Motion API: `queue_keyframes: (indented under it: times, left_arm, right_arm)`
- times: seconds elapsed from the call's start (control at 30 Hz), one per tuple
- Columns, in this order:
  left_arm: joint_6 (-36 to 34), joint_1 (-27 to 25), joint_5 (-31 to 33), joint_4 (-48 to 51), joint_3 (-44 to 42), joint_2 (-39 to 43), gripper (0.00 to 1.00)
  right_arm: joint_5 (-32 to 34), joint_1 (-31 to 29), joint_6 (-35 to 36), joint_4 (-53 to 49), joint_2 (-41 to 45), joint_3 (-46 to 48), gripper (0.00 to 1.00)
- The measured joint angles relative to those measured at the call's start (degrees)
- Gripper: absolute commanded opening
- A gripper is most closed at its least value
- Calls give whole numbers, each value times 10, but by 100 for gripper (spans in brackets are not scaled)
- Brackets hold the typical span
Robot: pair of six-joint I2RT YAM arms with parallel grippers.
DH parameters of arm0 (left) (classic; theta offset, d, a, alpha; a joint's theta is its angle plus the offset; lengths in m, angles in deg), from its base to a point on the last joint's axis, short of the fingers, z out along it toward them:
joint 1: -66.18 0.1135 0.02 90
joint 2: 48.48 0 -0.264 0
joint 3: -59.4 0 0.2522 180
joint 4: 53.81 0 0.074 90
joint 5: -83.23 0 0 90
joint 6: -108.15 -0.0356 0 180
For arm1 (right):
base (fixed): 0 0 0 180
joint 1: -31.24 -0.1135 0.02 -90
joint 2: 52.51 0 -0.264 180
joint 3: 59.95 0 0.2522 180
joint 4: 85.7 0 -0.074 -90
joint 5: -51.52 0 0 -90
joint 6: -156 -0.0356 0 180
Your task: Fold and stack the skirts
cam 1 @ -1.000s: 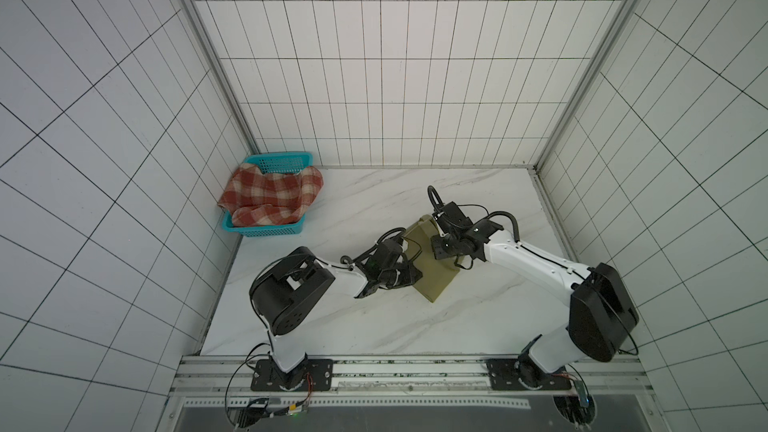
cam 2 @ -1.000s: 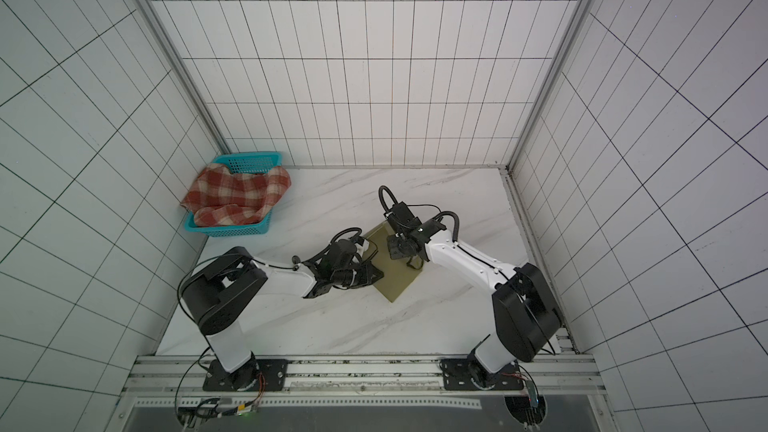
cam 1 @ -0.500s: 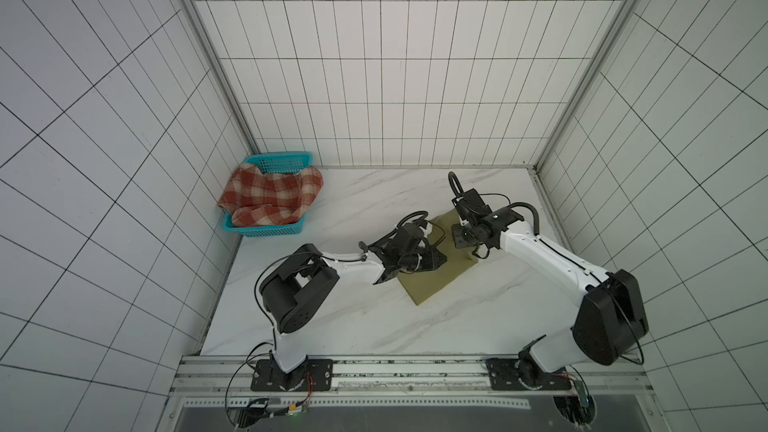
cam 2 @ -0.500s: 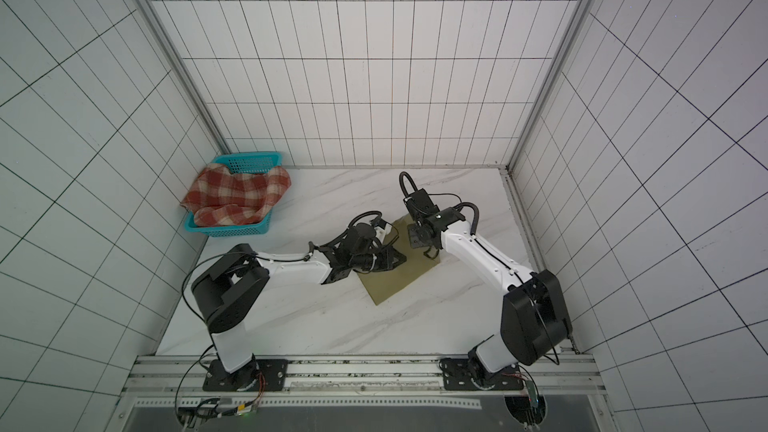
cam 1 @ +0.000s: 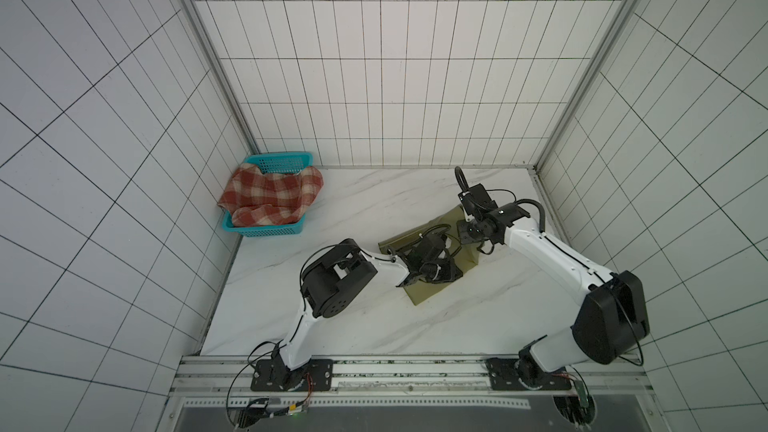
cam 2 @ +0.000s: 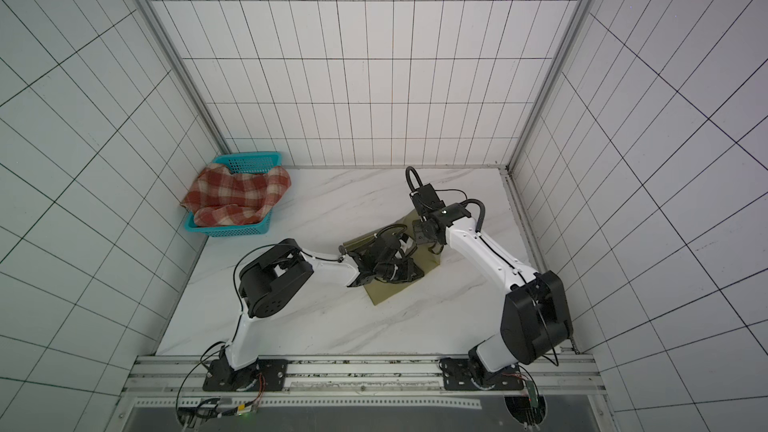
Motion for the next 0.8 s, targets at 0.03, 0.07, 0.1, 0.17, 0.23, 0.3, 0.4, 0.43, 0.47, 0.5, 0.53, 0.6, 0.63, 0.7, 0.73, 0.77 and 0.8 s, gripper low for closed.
queue_keyframes:
  times: [0.03,0.07,0.1,0.17,0.23,0.3,0.4,0.43,0.47,0.5,0.53,0.6,0.63,0.7,0.73,0.77,0.8]
  left_arm:
    - [1,0,0,0,0,-1,17]
    - [1,0,0,-1,0,-1,16]
    - [1,0,0,-3,0,-1,16]
    - [2,0,0,-3,1,-1,16]
    - [3,0,1,-2,0,2,16]
    - [3,0,5,-2,-5,12,16]
    - [2,0,15,0,-12,43,16]
    - [1,0,19,-2,-12,54,16]
    - [0,0,21,-4,-11,62,16]
    - [-1,0,22,-5,-8,66,16]
    - [-2,0,23,-7,-2,67,16]
    - [-4,0,24,-7,6,64,16]
    - [-4,0,25,-7,10,62,16]
    - [-6,0,26,-7,16,54,16]
    - [-7,0,27,-7,17,49,16]
    - [-8,0,29,-6,18,44,16]
    - [-9,1,31,-5,18,39,16]
  right_arm:
    - [0,1,1,0,2,-1,0]
    - [-1,4,2,-1,3,-2,0]
    - [-2,4,3,-2,5,-2,0]
    - [-4,7,5,-4,9,-4,0]
    - [-4,11,6,-5,11,-5,0]
    - [-5,15,7,-6,13,-5,0]
    - [-9,17,9,-7,16,-5,0]
    - [-10,17,9,-7,17,-5,0]
    - [-12,18,9,-7,18,-5,0]
    - [-13,18,9,-7,19,-5,0]
    - [-15,18,9,-7,19,-5,0]
    - [-20,18,9,-7,20,-5,0]
    - [-23,18,9,-8,20,-5,0]
    - [-25,18,9,-8,22,-5,0]
    - [-26,18,9,-8,23,-5,0]
    - [-27,18,9,-8,24,-5,0]
    - [-28,18,9,-8,24,-5,0]
